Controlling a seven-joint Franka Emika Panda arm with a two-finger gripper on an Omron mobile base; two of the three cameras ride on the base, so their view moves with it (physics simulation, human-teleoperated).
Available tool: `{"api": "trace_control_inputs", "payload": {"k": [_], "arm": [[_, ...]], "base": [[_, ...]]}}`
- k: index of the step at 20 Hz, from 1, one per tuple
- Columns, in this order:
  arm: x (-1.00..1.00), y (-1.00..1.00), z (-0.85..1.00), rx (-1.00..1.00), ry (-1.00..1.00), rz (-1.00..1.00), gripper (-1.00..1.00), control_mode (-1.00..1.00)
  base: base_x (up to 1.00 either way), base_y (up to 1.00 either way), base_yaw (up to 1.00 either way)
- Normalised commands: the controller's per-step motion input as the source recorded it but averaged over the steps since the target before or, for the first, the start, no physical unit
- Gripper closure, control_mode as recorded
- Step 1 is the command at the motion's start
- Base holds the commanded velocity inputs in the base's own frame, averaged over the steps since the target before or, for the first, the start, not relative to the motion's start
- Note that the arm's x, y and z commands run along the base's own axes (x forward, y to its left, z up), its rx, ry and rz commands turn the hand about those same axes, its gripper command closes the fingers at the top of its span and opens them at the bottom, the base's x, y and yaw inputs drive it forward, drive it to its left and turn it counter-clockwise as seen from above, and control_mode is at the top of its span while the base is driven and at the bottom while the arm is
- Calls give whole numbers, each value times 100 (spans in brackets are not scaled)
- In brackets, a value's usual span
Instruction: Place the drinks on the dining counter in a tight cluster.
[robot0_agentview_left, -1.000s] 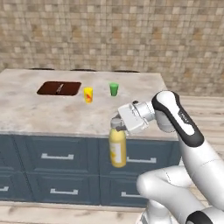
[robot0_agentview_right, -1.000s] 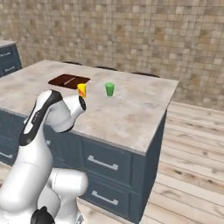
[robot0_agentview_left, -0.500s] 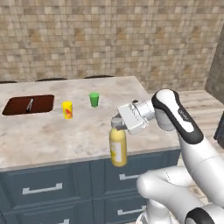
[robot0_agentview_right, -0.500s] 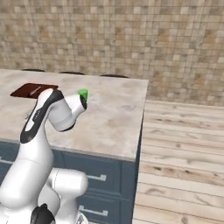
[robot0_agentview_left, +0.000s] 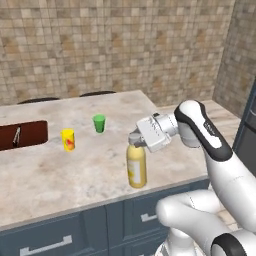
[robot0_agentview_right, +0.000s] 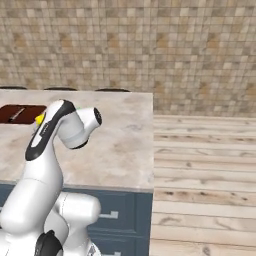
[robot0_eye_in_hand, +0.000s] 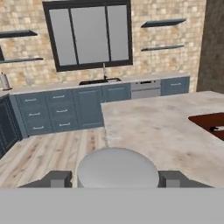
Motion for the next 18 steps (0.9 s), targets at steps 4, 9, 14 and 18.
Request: {"api": "trace_control_inputs", "payload": {"k": [4, 9, 14, 18], "arm": [[0, 0, 0, 0, 0, 0, 100, 100], [0, 0, 0, 0, 0, 0, 100, 100], [0, 0, 0, 0, 0, 0, 100, 100], [0, 0, 0, 0, 0, 0, 100, 100]], "base": [[35, 19, -3], [19, 8, -1], [0, 0, 0], [13, 3, -1]]}}
